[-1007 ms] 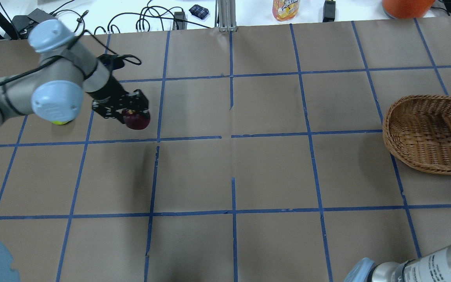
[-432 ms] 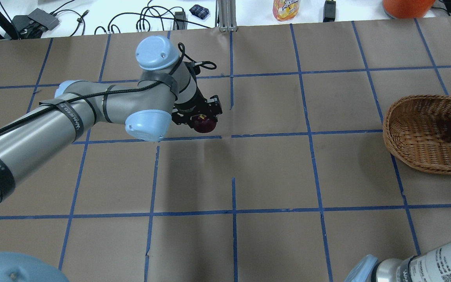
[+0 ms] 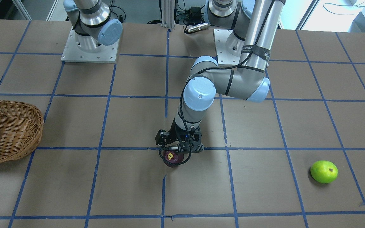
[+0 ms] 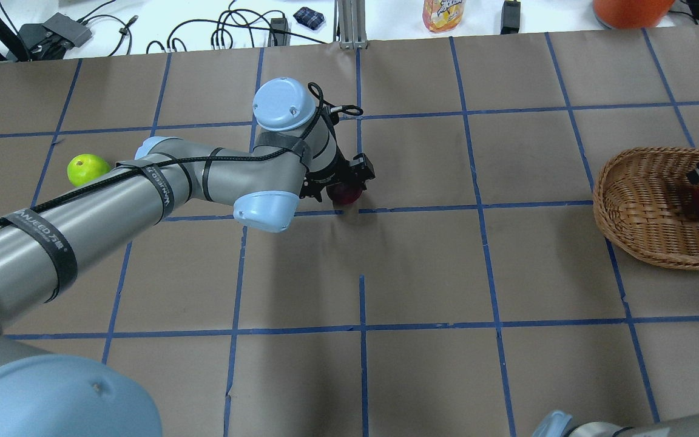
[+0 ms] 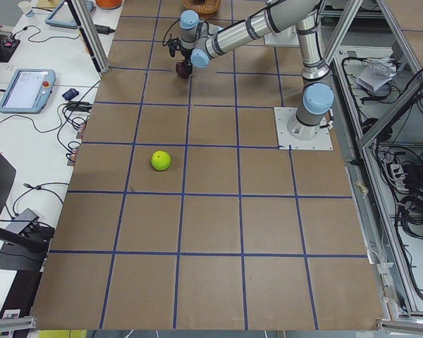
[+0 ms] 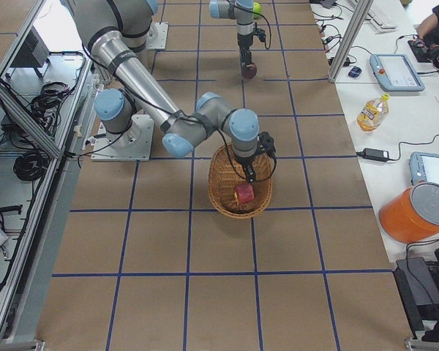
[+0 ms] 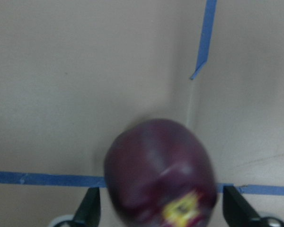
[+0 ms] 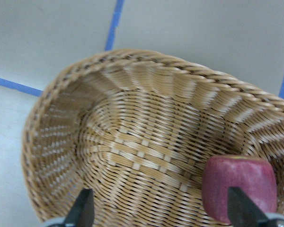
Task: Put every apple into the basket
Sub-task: 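Carry the dark apple to center and release while right withdraws, then grasp the dark apple with right gripper while left grasps green apple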
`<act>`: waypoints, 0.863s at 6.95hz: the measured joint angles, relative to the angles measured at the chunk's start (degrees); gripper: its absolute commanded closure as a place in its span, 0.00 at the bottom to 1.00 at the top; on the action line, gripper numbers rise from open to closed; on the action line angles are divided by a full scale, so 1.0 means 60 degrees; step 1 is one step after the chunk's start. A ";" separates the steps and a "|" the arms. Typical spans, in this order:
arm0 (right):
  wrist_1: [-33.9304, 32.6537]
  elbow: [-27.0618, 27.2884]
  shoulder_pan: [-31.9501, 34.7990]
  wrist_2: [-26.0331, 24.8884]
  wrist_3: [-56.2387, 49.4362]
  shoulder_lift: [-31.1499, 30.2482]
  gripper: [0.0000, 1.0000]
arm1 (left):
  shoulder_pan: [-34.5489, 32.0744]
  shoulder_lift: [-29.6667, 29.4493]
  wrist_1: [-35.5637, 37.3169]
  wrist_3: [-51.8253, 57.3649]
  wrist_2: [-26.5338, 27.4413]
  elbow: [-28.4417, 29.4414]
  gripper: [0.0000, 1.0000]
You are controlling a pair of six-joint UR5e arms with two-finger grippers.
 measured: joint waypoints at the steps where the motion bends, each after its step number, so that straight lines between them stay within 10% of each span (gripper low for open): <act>1: 0.0430 0.0015 0.0946 -0.0040 0.1251 -0.0322 0.00 | 0.0443 0.0381 -0.0386 0.0572 0.0080 0.0095 0.00; 6: -0.1037 -0.0255 0.5786 -0.0036 0.8180 0.0471 0.00 | 0.5335 0.1874 -0.3225 0.6749 0.0281 0.0326 0.00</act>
